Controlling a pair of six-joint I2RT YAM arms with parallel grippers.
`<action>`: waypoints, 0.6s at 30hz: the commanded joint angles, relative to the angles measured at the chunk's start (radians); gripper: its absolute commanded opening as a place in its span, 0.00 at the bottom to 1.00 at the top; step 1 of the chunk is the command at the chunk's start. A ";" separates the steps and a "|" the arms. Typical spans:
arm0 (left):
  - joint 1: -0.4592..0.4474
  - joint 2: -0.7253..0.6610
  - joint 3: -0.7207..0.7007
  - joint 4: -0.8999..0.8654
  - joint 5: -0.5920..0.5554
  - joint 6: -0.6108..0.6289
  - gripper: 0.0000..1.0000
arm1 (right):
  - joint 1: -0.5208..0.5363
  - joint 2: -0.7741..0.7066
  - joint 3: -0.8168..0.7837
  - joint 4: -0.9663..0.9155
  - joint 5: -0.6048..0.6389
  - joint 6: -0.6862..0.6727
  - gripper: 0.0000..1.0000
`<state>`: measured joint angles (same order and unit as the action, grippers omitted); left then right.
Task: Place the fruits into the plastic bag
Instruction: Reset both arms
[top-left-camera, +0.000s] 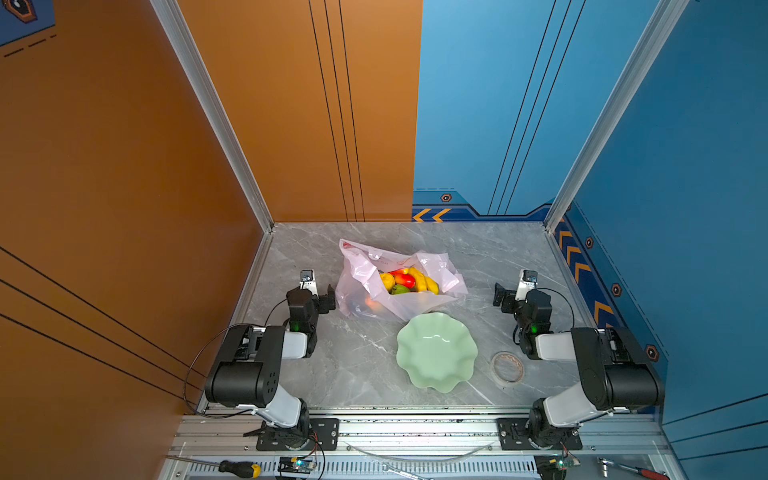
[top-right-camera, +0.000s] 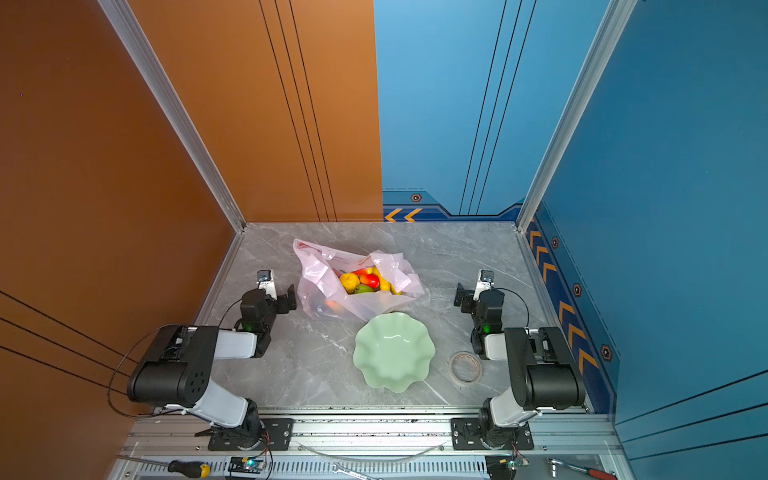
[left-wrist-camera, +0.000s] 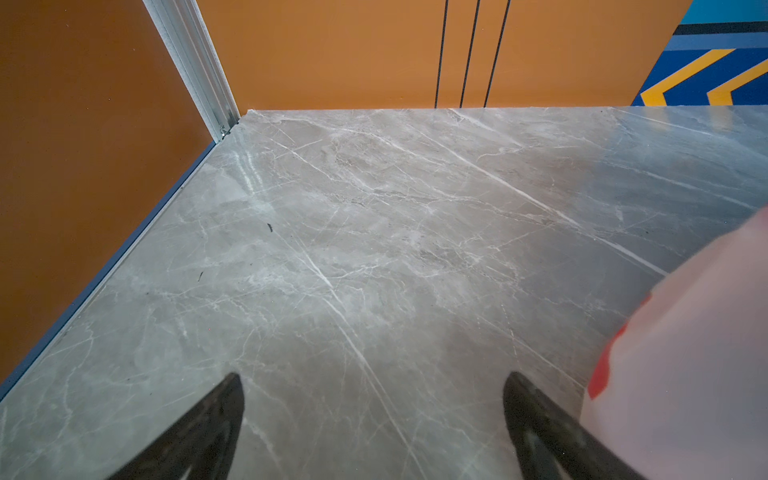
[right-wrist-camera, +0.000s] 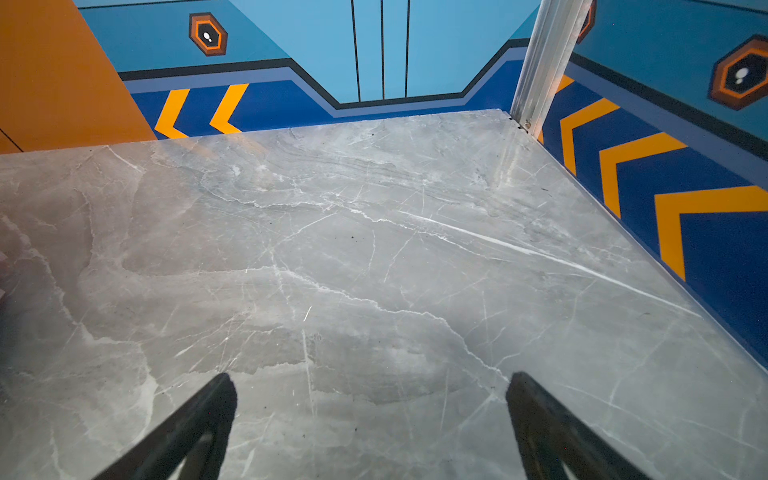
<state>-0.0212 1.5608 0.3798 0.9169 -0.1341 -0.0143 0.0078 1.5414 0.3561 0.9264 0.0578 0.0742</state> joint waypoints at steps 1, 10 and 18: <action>-0.006 0.004 -0.001 0.013 -0.015 0.019 0.98 | 0.005 0.006 0.017 -0.015 0.022 -0.010 1.00; -0.006 0.004 -0.001 0.013 -0.015 0.019 0.98 | 0.006 0.006 0.019 -0.014 0.021 -0.011 1.00; -0.008 0.007 0.003 0.008 -0.019 0.021 0.98 | 0.006 0.006 0.016 -0.015 0.022 -0.010 1.00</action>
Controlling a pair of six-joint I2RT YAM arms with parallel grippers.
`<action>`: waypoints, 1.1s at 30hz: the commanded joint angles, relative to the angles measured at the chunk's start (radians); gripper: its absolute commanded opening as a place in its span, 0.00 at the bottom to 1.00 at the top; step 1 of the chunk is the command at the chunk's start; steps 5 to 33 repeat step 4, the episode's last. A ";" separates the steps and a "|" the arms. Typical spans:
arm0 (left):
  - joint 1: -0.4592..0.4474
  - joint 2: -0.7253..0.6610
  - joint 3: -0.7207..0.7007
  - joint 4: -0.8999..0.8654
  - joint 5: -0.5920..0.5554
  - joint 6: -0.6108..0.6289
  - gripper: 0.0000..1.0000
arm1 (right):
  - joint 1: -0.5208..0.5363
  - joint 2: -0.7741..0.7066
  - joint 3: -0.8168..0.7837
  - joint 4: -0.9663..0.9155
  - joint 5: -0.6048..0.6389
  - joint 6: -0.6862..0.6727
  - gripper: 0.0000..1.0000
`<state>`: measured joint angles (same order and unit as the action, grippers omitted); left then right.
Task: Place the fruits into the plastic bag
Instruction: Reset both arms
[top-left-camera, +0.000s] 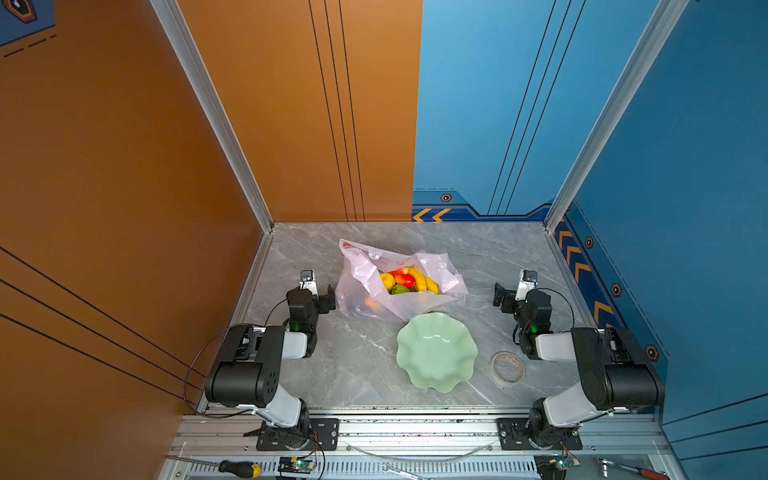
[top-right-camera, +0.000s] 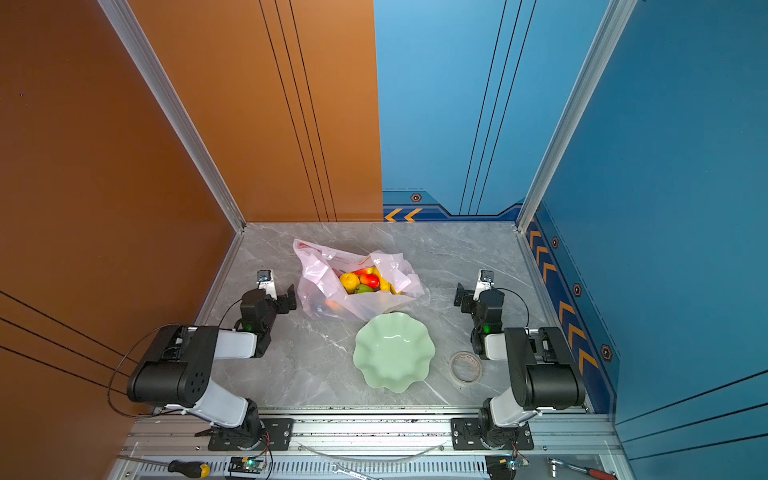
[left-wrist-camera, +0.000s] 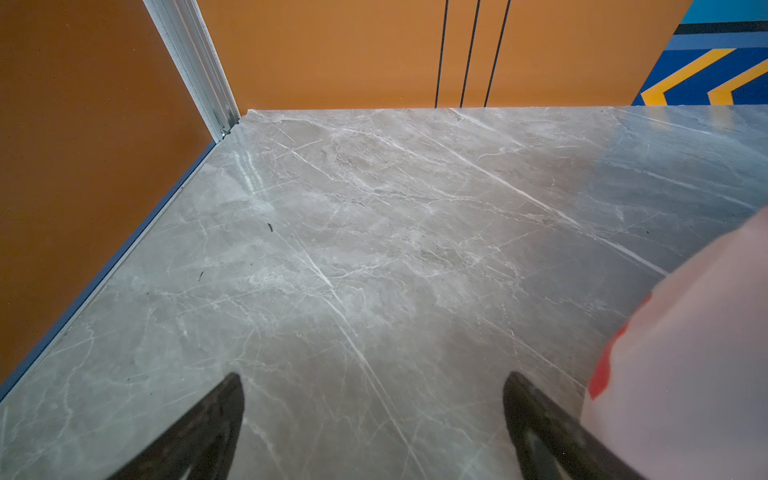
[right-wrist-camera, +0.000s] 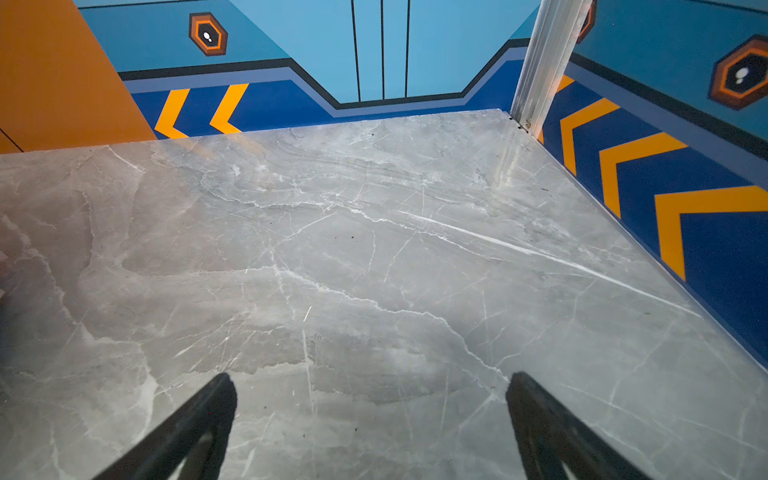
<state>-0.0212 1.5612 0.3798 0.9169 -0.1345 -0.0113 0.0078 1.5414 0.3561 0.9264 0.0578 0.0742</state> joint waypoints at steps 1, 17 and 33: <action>-0.008 0.006 0.003 0.007 -0.019 0.017 0.98 | 0.006 0.006 0.018 -0.015 0.021 -0.011 1.00; -0.008 0.005 0.002 0.009 -0.017 0.017 0.98 | 0.006 0.006 0.018 -0.015 0.022 -0.011 1.00; -0.008 0.005 0.002 0.009 -0.017 0.017 0.98 | 0.006 0.006 0.018 -0.015 0.022 -0.011 1.00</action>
